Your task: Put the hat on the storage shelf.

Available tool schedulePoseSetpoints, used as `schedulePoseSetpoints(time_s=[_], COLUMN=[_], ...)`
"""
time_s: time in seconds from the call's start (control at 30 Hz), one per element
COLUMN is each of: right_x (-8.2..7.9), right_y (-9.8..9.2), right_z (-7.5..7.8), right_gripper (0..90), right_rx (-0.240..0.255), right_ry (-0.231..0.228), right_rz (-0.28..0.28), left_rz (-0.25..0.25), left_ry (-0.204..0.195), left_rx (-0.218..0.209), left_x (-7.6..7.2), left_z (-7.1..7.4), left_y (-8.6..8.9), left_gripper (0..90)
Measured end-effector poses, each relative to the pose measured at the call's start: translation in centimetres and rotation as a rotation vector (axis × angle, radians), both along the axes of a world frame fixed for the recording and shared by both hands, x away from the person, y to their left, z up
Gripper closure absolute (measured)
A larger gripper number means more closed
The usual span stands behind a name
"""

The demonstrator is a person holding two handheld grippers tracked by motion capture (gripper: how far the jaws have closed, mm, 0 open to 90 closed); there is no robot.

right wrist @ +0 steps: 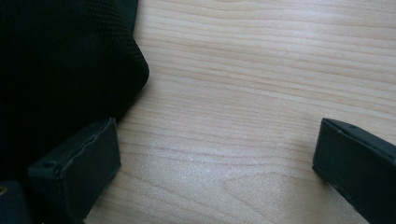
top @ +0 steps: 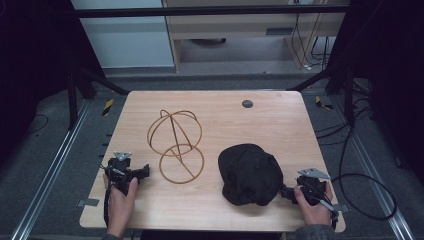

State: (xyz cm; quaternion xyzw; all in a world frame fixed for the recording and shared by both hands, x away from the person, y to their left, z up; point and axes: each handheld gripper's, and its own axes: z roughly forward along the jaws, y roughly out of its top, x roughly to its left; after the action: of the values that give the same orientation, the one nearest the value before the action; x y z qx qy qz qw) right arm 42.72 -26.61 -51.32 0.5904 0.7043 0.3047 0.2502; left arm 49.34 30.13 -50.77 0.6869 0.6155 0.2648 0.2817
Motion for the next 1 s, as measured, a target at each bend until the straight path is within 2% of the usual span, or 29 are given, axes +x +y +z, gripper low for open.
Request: schedulePoseSetpoints(time_s=[0.1, 0.23, 0.4, 0.5, 0.57, 0.6, 0.63, 0.67, 0.7, 0.73, 0.93, 1.0], right_x=[0.0, -0.3, -2.1, -3.4, -4.1, -4.7, -4.7, -5.1, -5.3, -5.3, -5.8, -5.5], right_y=[0.0, -0.5, -1.4, -1.8, -1.8, -1.7, -1.7, -1.5, -1.3, -1.3, 1.4, 1.9], right_z=[0.0, 0.4, 1.6, 2.8, 3.7, 4.7, 4.7, 5.9, 6.5, 6.5, 10.7, 11.4], right_gripper=[1.4, 6.9, 8.1, 7.8, 8.3, 8.3, 8.3, 8.2, 8.2, 8.2, 9.3, 9.5], right_rx=[0.002, 0.049, 0.054, 0.060, 0.062, 0.068, 0.068, 0.077, 0.063, 0.063, 0.016, 0.032], right_ry=[-0.001, 0.007, 0.016, -0.007, -0.020, -0.035, -0.035, -0.050, -0.064, -0.064, -0.072, -0.064], right_rz=[0.001, -0.003, 0.005, 0.004, 0.024, 0.035, 0.035, 0.056, 0.071, 0.071, 0.182, 0.195], left_rz=[0.005, 0.011, 0.017, 0.020, 0.020, 0.020, 0.020, 0.021, 0.021, 0.022, 0.024, 0.022], left_ry=[0.000, -0.001, -0.001, -0.001, -0.001, -0.001, -0.001, -0.001, -0.001, -0.001, -0.004, -0.001], left_rx=[0.000, 0.000, -0.001, -0.002, -0.002, -0.003, -0.003, -0.003, -0.002, -0.004, -0.003, -0.002], left_x=[0.0, 0.0, 0.0, 0.2, 0.3, 0.3, 0.3, 0.3, 0.3, 0.3, 0.2, 0.2], left_z=[0.0, 0.0, 0.0, 0.0, 0.0, 0.0, 0.0, 0.0, 0.0, 0.0, 0.0, 0.0], left_y=[-0.1, -0.1, -0.2, -0.2, -0.3, -0.3, -0.3, -0.3, -0.3, -0.3, -0.4, -0.5], left_gripper=[0.0, 0.0, 0.0, 0.0, 0.0, 0.0, 0.0, 0.0, 0.0, 0.0, 0.0, 0.0])
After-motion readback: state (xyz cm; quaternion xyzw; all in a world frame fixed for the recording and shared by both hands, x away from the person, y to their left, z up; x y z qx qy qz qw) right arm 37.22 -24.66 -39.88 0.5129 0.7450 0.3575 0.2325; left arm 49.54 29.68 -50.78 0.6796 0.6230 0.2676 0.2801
